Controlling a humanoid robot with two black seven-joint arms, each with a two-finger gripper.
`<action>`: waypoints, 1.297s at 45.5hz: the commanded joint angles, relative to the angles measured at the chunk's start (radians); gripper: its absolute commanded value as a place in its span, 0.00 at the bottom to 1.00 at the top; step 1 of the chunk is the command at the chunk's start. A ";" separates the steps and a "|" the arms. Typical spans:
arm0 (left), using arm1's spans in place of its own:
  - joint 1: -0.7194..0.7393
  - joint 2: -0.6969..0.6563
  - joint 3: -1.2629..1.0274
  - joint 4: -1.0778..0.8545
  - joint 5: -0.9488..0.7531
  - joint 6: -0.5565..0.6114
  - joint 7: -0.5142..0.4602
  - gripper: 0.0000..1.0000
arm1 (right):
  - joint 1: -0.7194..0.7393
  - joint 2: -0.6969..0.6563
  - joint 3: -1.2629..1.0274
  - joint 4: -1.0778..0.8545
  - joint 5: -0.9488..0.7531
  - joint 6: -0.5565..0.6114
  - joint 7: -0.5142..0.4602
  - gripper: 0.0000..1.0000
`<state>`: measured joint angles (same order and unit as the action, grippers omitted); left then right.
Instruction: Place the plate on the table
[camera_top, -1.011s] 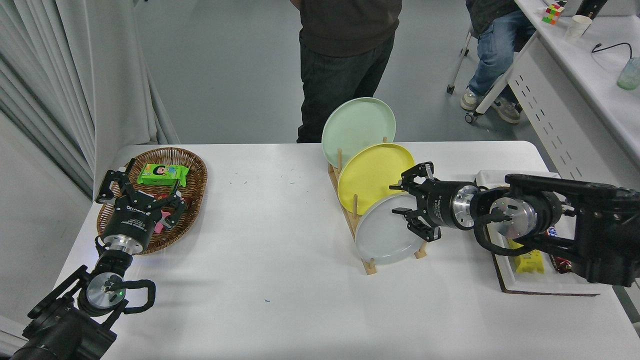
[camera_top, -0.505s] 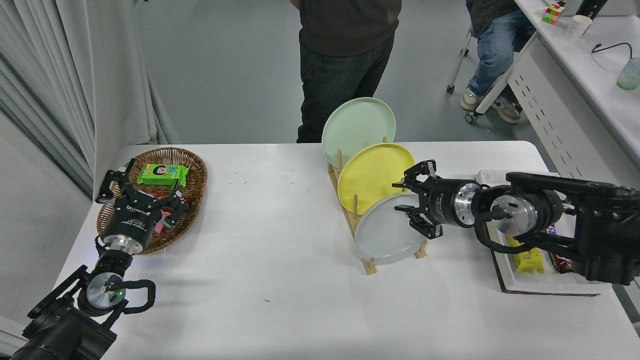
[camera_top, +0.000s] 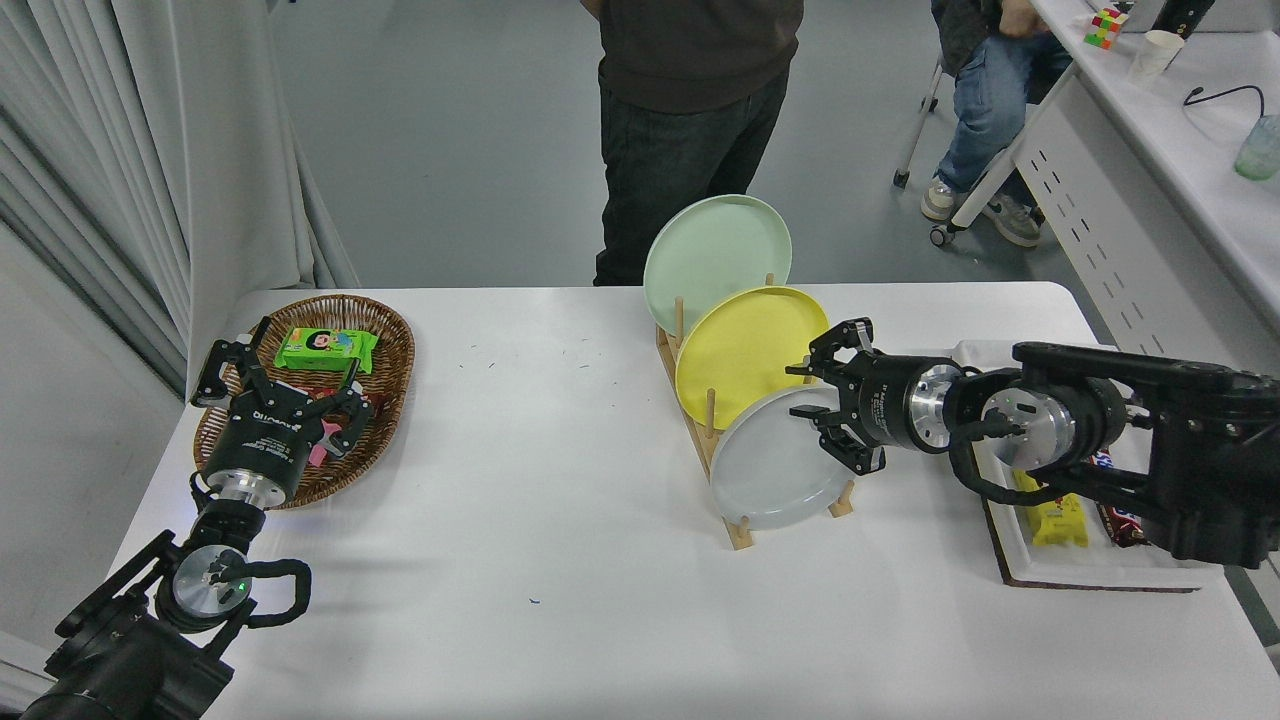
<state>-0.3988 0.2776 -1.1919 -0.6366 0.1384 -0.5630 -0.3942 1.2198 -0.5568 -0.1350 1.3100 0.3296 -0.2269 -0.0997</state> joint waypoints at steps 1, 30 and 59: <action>0.000 0.000 0.000 0.000 0.000 0.000 0.000 0.98 | 0.003 0.000 -0.001 0.003 0.006 0.004 0.000 0.32; 0.000 0.000 0.000 0.000 0.001 0.000 0.000 0.98 | 0.010 0.000 -0.005 0.005 0.006 0.008 0.000 0.26; 0.000 0.000 0.000 0.000 0.000 0.000 0.000 0.98 | 0.006 0.000 -0.005 0.003 0.008 0.000 0.000 0.20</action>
<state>-0.3988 0.2776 -1.1919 -0.6366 0.1388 -0.5630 -0.3942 1.2264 -0.5568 -0.1395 1.3138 0.3369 -0.2255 -0.0997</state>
